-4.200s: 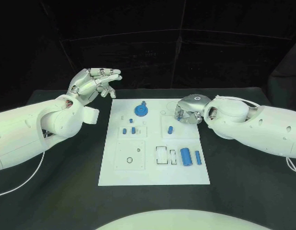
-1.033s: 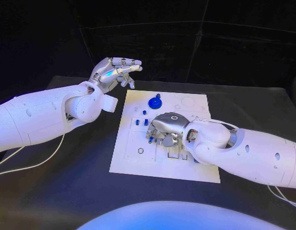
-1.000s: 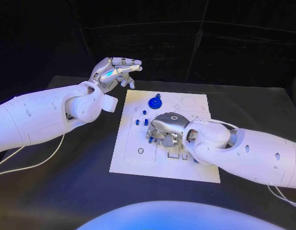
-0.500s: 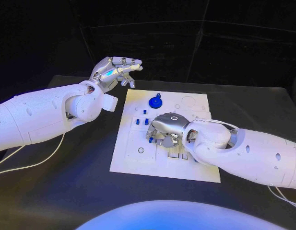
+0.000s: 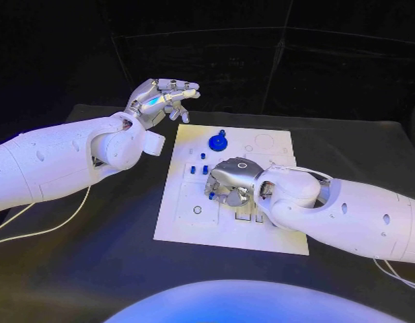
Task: Assemble the parts on the task board
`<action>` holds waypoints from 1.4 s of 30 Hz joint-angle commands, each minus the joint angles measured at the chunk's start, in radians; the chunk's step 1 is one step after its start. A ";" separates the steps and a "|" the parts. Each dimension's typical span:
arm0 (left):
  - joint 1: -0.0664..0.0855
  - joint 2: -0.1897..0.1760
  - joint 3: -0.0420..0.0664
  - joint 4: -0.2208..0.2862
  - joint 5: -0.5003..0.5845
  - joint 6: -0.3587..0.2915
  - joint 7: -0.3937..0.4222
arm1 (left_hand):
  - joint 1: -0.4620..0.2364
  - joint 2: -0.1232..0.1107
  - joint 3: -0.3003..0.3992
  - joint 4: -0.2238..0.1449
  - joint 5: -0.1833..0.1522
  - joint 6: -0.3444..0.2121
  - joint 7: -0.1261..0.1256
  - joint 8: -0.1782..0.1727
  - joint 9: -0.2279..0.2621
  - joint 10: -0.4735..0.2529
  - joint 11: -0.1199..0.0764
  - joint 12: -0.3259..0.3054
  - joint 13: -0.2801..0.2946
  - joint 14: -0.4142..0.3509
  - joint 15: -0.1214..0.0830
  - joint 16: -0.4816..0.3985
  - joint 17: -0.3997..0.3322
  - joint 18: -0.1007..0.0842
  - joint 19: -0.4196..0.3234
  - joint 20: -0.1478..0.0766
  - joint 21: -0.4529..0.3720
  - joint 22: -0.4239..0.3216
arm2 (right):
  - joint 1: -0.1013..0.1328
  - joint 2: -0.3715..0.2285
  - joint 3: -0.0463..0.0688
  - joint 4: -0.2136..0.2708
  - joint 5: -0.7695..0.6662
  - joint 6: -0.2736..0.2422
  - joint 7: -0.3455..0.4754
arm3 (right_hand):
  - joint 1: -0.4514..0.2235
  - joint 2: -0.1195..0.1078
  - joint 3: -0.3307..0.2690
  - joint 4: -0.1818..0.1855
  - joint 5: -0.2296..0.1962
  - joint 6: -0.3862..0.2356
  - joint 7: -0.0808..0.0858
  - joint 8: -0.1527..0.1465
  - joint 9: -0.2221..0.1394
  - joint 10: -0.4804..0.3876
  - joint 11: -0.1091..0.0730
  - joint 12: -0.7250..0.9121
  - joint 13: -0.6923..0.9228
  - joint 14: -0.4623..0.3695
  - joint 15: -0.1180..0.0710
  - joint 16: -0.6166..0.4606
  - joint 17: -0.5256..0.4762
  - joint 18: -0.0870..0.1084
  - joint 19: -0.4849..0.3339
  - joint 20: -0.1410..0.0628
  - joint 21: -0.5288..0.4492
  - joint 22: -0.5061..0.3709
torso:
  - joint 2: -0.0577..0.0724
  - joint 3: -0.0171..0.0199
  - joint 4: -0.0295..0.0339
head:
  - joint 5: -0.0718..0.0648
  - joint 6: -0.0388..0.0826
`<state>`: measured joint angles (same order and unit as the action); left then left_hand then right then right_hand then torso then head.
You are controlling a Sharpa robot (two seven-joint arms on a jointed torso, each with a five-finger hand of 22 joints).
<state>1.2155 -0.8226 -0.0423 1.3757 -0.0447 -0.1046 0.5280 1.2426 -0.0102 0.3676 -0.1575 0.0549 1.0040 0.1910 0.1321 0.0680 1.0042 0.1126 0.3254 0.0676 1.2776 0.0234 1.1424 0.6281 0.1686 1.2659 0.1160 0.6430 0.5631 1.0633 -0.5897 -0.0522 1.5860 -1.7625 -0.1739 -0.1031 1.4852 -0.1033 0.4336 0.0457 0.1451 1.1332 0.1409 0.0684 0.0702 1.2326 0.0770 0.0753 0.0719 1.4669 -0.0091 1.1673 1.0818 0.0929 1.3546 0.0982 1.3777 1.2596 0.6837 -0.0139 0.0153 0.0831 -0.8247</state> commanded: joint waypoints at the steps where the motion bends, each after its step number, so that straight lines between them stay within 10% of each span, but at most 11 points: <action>1: 0.002 0.001 0.001 0.000 0.004 0.016 -0.001 | 0.009 0.002 0.002 -0.005 0.001 -0.006 -0.002 0.005 -0.001 -0.007 0.002 0.004 -0.001 -0.006 -0.001 -0.005 -0.001 0.014 -0.005 0.001 -0.005 -0.001 | 0.000 0.004 -0.001 -0.004 -0.025 0.026 -0.010 | -0.011 -0.002 0.006 -0.001 -0.001 -0.003 0.006 -0.003 0.000 -0.005 0.000 -0.006 -0.002 0.031 0.002 -0.003 -0.002 -0.017 -0.003 0.003 -0.001 -0.002 | 0.000 0.0003 0.0003 | 0.001 -0.001; 11: 0.002 0.002 0.001 -0.001 0.004 0.018 -0.003 | 0.010 0.003 0.001 -0.006 0.001 -0.008 -0.002 0.006 -0.001 -0.009 0.003 0.006 -0.001 -0.007 0.000 -0.006 -0.003 0.014 -0.005 0.002 -0.007 -0.002 | 0.000 0.007 -0.002 -0.008 -0.019 0.021 -0.005 | -0.064 -0.032 -0.004 0.006 0.008 -0.072 0.021 -0.008 -0.007 -0.101 0.021 -0.014 -0.010 0.013 0.021 -0.045 -0.059 -0.004 -0.049 0.016 -0.043 -0.063 | -0.001 -0.0004 -0.0006 | 0.002 -0.004; 28: 0.002 0.003 0.000 -0.005 0.004 0.025 -0.013 | 0.010 0.003 0.001 -0.006 0.001 -0.008 -0.002 0.006 -0.001 -0.010 0.003 0.006 -0.001 -0.007 0.000 -0.006 -0.004 0.014 -0.005 0.002 -0.007 -0.003 | 0.001 -0.093 -0.001 0.079 0.056 -0.181 0.022 | -0.099 -0.040 -0.070 -0.002 0.059 -0.169 0.039 0.000 -0.002 -0.210 0.041 0.037 -0.002 -0.010 0.034 -0.127 -0.170 0.018 -0.112 0.032 -0.125 -0.167 | -0.003 -0.0003 -0.0011 | -0.003 0.004; 37: 0.002 0.000 0.000 -0.003 0.004 0.029 -0.015 | 0.013 0.004 0.002 -0.008 0.002 -0.009 -0.002 0.007 -0.001 -0.011 0.003 0.008 -0.001 -0.005 0.000 -0.002 0.003 0.014 -0.004 0.002 -0.008 -0.004 | 0.084 -0.245 0.000 0.136 0.183 -0.078 -0.062 | -0.116 -0.048 -0.101 0.003 0.053 -0.166 0.030 -0.002 -0.002 -0.216 0.034 0.062 -0.003 -0.003 0.030 -0.113 -0.165 0.015 -0.093 0.029 -0.114 -0.152 | -0.002 -0.0015 -0.0020 | -0.026 0.026; 42: 0.002 0.002 -0.001 -0.005 0.004 0.031 -0.014 | 0.013 0.005 0.002 -0.009 0.002 -0.009 -0.002 0.007 -0.001 -0.011 0.003 0.008 0.000 -0.005 0.000 -0.002 0.003 0.014 -0.004 0.002 -0.008 -0.004 | 0.126 -0.301 0.000 0.120 0.191 0.009 -0.096 | -0.134 -0.061 -0.184 0.013 0.065 -0.212 -0.004 -0.005 -0.004 -0.264 0.030 0.079 -0.006 -0.022 0.027 -0.179 -0.248 0.029 -0.136 0.025 -0.171 -0.225 | -0.002 0.0003 -0.0040 | -0.036 0.036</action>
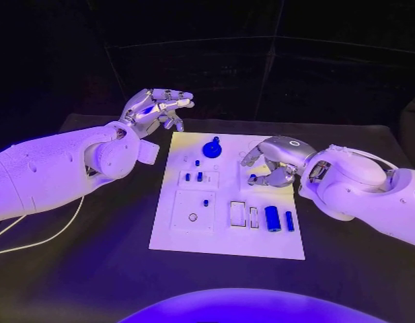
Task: Assemble the parts on the task board
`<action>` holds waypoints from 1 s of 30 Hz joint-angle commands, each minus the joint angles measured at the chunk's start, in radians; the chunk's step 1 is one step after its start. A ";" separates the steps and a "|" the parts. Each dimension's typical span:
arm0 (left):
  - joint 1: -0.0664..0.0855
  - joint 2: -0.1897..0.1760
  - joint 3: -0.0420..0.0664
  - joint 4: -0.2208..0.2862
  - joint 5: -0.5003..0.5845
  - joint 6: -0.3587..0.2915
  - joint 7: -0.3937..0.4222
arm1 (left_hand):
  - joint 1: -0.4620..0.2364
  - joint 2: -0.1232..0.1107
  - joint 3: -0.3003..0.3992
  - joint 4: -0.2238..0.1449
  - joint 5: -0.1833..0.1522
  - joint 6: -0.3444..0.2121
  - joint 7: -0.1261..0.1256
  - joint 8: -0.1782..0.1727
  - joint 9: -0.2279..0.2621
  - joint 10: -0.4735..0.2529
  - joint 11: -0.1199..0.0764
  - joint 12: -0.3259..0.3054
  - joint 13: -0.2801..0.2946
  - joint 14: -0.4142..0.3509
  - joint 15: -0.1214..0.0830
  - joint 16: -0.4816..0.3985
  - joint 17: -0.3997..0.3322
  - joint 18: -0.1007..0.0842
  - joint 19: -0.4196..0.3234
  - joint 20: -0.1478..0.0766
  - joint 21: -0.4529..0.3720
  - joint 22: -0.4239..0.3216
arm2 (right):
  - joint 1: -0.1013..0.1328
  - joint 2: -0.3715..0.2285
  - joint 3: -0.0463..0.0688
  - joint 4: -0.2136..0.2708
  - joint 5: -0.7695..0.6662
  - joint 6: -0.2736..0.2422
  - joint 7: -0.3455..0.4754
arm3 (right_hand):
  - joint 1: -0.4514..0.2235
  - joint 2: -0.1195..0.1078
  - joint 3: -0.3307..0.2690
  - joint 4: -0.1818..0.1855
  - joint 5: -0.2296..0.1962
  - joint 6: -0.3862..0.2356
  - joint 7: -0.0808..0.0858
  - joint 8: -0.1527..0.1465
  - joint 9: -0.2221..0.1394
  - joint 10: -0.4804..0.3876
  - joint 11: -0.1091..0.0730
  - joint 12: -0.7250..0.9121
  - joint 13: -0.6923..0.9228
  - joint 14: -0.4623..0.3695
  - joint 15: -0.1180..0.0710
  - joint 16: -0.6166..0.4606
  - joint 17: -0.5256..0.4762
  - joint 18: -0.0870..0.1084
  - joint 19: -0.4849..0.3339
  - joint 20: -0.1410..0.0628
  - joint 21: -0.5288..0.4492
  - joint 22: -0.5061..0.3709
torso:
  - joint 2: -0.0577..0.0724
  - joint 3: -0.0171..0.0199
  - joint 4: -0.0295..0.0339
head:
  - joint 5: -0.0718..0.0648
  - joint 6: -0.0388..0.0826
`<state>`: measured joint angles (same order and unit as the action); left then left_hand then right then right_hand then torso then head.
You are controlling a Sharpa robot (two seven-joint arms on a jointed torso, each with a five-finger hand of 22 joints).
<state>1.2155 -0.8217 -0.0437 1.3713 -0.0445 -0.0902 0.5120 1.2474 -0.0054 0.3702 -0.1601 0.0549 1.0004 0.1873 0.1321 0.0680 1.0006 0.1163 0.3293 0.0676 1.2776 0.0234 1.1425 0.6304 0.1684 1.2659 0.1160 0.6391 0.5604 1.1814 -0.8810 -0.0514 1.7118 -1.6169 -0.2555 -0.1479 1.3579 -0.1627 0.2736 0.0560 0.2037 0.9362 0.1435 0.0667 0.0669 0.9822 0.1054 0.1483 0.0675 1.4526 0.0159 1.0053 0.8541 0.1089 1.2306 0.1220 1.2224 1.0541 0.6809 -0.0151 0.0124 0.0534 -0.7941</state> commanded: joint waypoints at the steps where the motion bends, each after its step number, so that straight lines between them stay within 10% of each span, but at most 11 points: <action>1: 0.002 0.002 0.000 0.000 0.003 0.017 0.002 | 0.008 0.000 -0.001 -0.006 0.002 -0.006 0.002 0.007 -0.001 -0.008 -0.001 0.004 0.000 -0.005 0.000 -0.002 0.001 0.014 -0.004 0.002 -0.004 -0.001 | 0.012 -0.014 0.000 -0.010 0.039 0.101 -0.054 | -0.004 0.002 -0.044 0.004 0.008 -0.020 -0.011 -0.003 0.000 -0.023 0.003 0.010 -0.001 -0.009 0.001 -0.029 -0.037 0.016 -0.022 0.002 -0.030 -0.036 | 0.001 0.0012 -0.0007 | -0.009 0.007; 13: 0.001 0.006 -0.002 -0.005 0.003 0.021 0.000 | 0.009 0.000 0.000 -0.006 0.002 -0.006 0.002 0.007 -0.001 -0.008 -0.001 0.004 0.000 -0.005 0.000 -0.003 -0.002 0.014 -0.003 0.002 -0.004 -0.001 | 0.024 -0.011 -0.001 -0.042 -0.010 0.221 -0.062 | 0.024 0.028 -0.135 0.013 0.011 -0.023 -0.025 0.000 0.003 -0.051 -0.006 0.038 -0.001 -0.007 -0.010 -0.058 -0.083 0.021 -0.029 -0.009 -0.063 -0.071 | 0.004 0.0011 0.0022 | -0.015 0.010; 30: 0.001 0.008 -0.002 -0.007 0.003 0.023 -0.001 | 0.009 0.000 0.000 -0.006 0.002 -0.006 0.002 0.007 -0.001 -0.008 -0.001 0.004 0.000 -0.005 0.000 -0.003 -0.002 0.014 -0.003 0.002 -0.004 -0.001 | 0.019 0.066 -0.002 -0.085 -0.006 0.213 -0.042 | 0.081 0.098 -0.132 0.006 -0.010 -0.010 -0.001 0.001 0.003 0.053 -0.019 0.086 -0.005 0.019 -0.016 0.016 -0.014 0.000 0.048 -0.013 0.006 0.024 | 0.003 0.0014 0.0020 | -0.012 0.006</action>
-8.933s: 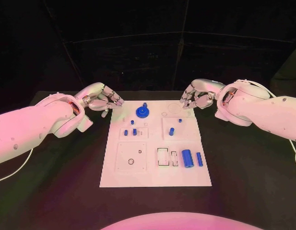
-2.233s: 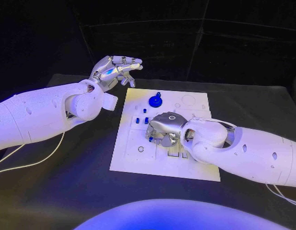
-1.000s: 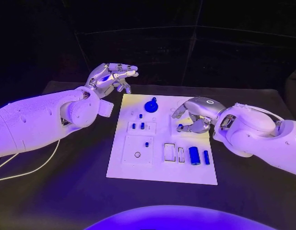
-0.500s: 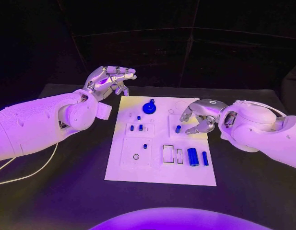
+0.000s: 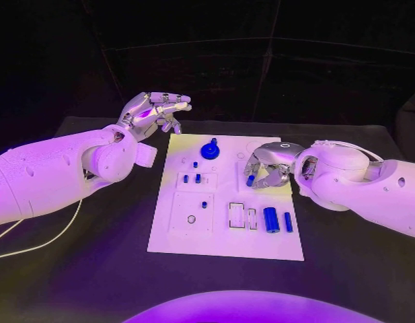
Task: Assemble the parts on the task board
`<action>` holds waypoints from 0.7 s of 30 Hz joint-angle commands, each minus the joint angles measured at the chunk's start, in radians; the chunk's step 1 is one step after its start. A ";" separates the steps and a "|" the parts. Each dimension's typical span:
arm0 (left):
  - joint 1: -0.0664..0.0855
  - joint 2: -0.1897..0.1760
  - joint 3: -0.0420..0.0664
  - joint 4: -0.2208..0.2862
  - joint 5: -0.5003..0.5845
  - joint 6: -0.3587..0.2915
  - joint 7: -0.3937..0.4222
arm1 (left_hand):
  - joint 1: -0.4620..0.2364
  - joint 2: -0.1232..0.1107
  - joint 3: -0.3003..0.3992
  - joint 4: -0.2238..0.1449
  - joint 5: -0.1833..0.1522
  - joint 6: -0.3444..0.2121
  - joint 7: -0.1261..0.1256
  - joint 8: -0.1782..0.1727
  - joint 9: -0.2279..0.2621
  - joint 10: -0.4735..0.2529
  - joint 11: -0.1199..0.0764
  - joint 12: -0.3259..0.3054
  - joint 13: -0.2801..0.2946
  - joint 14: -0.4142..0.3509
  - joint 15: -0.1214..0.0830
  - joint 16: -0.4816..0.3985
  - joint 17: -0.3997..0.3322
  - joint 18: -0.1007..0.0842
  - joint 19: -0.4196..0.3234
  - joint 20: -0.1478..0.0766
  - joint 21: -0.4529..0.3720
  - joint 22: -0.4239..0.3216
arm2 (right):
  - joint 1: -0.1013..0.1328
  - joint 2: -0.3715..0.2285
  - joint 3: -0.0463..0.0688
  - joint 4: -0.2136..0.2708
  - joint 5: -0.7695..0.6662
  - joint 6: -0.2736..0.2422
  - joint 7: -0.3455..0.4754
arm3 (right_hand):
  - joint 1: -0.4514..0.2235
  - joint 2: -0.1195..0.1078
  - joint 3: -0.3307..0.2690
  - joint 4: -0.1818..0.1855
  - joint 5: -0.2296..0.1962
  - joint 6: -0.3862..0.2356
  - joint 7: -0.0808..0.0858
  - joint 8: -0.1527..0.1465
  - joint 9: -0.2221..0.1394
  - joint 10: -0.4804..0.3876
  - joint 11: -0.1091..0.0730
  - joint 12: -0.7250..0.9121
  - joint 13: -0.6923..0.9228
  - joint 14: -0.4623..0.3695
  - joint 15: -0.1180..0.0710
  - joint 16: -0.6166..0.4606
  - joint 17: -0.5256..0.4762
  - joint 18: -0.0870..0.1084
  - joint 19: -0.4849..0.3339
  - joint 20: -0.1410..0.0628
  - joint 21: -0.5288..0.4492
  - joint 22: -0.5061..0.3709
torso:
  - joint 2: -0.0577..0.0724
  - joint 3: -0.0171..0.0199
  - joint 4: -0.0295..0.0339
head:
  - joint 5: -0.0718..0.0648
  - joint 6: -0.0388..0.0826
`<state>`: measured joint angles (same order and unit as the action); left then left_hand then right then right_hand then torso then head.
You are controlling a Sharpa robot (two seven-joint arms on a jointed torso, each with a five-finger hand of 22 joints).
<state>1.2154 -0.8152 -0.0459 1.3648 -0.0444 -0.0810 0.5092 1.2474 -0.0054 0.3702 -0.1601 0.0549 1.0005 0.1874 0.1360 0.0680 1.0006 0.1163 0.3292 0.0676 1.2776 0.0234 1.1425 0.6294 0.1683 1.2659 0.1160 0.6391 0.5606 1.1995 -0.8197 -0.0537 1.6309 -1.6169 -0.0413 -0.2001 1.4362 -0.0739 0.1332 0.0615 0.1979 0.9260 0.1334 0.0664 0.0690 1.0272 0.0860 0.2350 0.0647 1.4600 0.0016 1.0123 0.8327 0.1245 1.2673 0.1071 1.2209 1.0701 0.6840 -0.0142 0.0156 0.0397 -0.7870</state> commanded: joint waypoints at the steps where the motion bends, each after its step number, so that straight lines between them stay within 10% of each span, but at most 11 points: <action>1: 0.002 0.001 0.000 0.000 0.003 0.014 0.001 | 0.009 0.000 0.000 -0.006 0.002 -0.006 0.002 0.003 -0.001 -0.008 -0.001 0.004 0.000 -0.005 0.000 -0.003 -0.001 0.014 -0.003 0.002 -0.004 -0.001 | 0.000 0.007 0.000 -0.006 -0.006 -0.004 0.011 | 0.005 0.011 0.012 0.000 -0.004 0.001 0.010 0.001 0.001 0.011 0.001 -0.003 -0.002 0.013 -0.002 0.015 0.014 -0.017 0.014 0.001 0.012 0.013 | 0.000 0.0006 -0.0013 | 0.001 -0.001; 21: 0.001 0.002 0.000 -0.001 0.003 0.026 0.001 | 0.009 0.001 -0.001 -0.007 0.001 -0.007 0.003 0.005 0.000 -0.010 0.000 0.006 0.000 -0.006 0.000 -0.004 -0.004 0.014 -0.003 0.002 -0.005 -0.002 | -0.004 0.022 0.000 -0.017 -0.036 0.023 -0.006 | 0.056 0.030 0.146 -0.020 -0.047 0.137 0.009 0.042 0.012 0.149 -0.015 -0.045 0.001 0.029 -0.014 0.135 0.127 -0.046 0.092 -0.011 0.122 0.157 | -0.001 0.0000 -0.0014 | -0.004 -0.009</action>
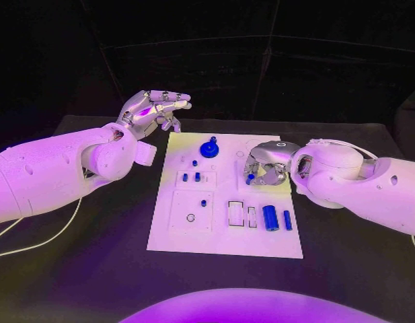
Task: Assemble the parts on the task board
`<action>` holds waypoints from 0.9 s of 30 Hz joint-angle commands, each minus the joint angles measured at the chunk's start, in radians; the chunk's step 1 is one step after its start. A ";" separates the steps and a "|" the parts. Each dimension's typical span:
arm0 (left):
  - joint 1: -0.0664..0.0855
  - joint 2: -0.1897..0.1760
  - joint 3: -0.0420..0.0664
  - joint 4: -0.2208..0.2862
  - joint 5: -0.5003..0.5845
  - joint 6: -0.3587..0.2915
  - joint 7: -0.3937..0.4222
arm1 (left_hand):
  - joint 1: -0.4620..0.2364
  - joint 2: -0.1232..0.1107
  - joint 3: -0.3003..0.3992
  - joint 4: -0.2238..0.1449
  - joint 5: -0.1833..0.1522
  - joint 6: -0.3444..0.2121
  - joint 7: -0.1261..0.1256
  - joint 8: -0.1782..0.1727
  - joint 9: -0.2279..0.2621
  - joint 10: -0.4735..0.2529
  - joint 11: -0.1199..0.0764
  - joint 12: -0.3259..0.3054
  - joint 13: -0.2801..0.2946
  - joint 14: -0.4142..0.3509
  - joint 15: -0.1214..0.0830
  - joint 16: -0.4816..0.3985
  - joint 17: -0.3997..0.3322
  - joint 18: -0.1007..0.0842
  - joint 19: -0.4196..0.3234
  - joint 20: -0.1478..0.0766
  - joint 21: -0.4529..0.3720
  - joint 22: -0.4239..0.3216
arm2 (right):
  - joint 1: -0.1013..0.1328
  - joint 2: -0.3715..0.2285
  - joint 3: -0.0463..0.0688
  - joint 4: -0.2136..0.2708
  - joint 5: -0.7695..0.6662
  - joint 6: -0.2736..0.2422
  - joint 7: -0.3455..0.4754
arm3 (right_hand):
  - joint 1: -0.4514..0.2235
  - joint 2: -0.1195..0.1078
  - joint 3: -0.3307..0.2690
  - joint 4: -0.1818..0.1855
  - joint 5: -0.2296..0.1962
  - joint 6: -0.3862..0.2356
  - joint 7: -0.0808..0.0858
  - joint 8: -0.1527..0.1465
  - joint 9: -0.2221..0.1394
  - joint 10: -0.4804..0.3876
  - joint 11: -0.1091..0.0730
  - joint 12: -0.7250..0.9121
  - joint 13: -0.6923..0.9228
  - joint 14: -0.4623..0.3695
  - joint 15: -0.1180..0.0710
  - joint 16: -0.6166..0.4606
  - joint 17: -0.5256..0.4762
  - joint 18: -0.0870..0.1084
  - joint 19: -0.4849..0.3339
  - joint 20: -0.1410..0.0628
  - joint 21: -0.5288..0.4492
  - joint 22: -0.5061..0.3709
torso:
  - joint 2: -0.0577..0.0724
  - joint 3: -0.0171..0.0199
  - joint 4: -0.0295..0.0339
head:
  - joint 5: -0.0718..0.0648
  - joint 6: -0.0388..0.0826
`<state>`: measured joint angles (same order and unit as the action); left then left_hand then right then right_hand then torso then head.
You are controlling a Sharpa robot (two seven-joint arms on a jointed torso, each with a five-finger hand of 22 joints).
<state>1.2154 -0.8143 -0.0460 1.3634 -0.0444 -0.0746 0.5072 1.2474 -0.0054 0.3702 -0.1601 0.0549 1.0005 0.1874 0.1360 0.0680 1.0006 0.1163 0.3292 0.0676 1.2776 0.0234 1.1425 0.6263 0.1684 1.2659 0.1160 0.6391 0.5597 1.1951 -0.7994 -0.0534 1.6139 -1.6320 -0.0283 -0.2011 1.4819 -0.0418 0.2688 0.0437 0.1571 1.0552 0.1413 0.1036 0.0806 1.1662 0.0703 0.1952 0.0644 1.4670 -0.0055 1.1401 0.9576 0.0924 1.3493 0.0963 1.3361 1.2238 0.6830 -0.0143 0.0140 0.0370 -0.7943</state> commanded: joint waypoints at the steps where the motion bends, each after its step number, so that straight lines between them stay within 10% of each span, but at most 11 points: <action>1: 0.001 0.001 0.001 0.001 0.003 0.020 0.004 | 0.009 0.001 -0.001 -0.007 0.001 -0.007 0.003 0.005 0.000 -0.010 0.000 0.006 0.000 -0.006 0.000 -0.004 -0.001 0.014 -0.003 0.002 -0.005 -0.001 | 0.000 0.002 0.000 0.000 -0.023 0.007 -0.006 | 0.012 -0.002 0.021 -0.005 -0.012 0.011 0.001 0.005 -0.001 0.015 0.001 -0.009 0.002 0.022 -0.007 0.011 0.005 -0.014 0.011 0.000 0.010 0.008 | 0.000 -0.0001 0.0005 | -0.002 -0.003; 14: 0.001 -0.003 0.001 0.002 0.003 0.021 0.004 | 0.009 0.001 -0.001 -0.007 0.001 -0.007 0.003 0.005 0.000 -0.010 0.000 0.006 0.000 -0.006 0.000 -0.004 -0.001 0.014 -0.003 0.002 -0.005 -0.001 | -0.004 -0.011 0.000 0.020 -0.017 -0.127 -0.015 | -0.007 -0.010 0.107 -0.023 -0.043 0.035 0.004 0.002 -0.005 0.048 0.000 -0.046 0.003 0.020 -0.007 0.039 0.024 -0.021 0.024 -0.001 0.038 0.045 | -0.001 -0.0005 -0.0005 | 0.003 -0.003; 27: 0.002 -0.008 0.001 0.004 0.003 0.018 0.001 | 0.009 0.001 -0.001 -0.007 0.001 -0.007 0.003 0.005 0.000 -0.010 0.000 0.006 0.000 -0.006 0.000 -0.004 -0.001 0.014 -0.003 0.002 -0.005 -0.001 | -0.001 -0.083 0.002 0.143 0.058 -0.209 -0.005 | -0.020 -0.022 0.130 -0.029 -0.037 0.033 0.009 -0.003 -0.007 0.049 0.004 -0.060 0.003 0.021 -0.004 0.052 0.034 -0.023 0.031 0.001 0.049 0.059 | -0.001 -0.0018 0.0021 | 0.007 -0.001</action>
<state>1.2154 -0.8211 -0.0460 1.3655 -0.0443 -0.0673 0.5064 1.2474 -0.0054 0.3702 -0.1601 0.0549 1.0005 0.1875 0.1360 0.0680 1.0006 0.1163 0.3292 0.0676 1.2776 0.0234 1.1425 0.6264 0.1683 1.2659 0.1160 0.6391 0.5599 1.1917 -0.8821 -0.0524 1.7437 -1.6079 -0.1781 -0.2136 1.4710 -0.0605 0.3931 0.0149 0.1158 1.0886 0.1423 0.1053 0.0740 1.2119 0.0694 0.1419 0.0683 1.4669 -0.0055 1.1856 0.9899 0.0768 1.3711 0.0964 1.3795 1.2808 0.6814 -0.0161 0.0141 0.0418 -0.7958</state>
